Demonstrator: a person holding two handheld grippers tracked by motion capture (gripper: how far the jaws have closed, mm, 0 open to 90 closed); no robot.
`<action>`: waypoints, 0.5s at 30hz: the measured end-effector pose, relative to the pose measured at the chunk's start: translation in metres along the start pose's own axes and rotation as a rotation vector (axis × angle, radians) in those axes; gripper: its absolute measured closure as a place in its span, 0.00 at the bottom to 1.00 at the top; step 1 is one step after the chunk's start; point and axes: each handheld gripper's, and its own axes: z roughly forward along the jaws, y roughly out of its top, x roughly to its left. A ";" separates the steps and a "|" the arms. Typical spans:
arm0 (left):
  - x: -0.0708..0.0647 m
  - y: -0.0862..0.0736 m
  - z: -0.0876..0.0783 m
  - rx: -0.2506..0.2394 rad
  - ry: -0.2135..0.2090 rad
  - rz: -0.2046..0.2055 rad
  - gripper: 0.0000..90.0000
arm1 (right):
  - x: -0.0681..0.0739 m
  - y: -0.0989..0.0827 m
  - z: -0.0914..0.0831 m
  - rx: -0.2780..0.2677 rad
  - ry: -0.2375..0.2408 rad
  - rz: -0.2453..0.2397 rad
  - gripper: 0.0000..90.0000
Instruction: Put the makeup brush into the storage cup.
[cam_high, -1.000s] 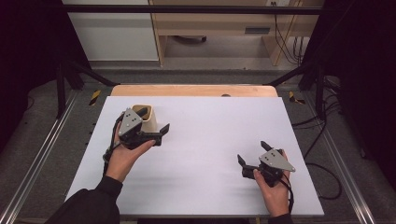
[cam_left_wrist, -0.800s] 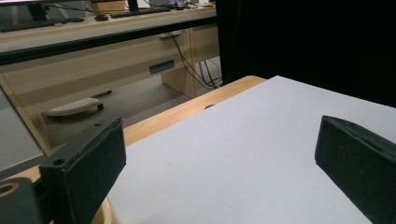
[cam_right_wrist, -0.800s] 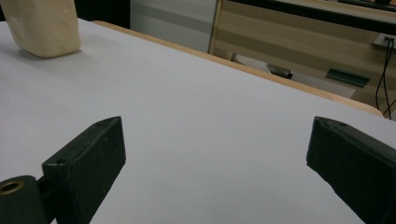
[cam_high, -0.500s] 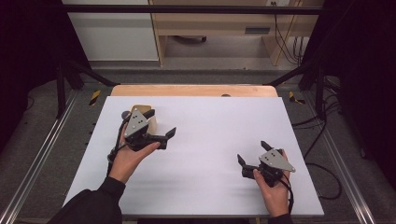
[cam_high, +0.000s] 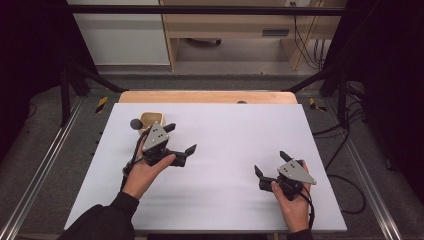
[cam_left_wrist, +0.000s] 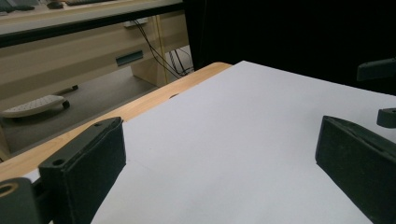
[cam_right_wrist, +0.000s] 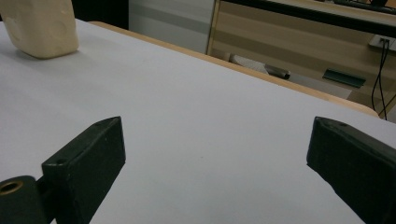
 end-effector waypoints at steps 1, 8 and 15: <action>0.000 -0.001 0.001 0.001 -0.002 0.001 0.02 | 0.000 0.000 0.000 0.001 0.000 0.001 0.05; -0.006 -0.004 0.005 -0.010 -0.033 0.000 0.02 | -0.001 0.000 0.000 -0.006 0.007 0.005 0.03; -0.018 -0.011 0.007 -0.012 -0.057 0.016 0.02 | 0.000 0.003 -0.001 -0.007 0.026 0.027 0.04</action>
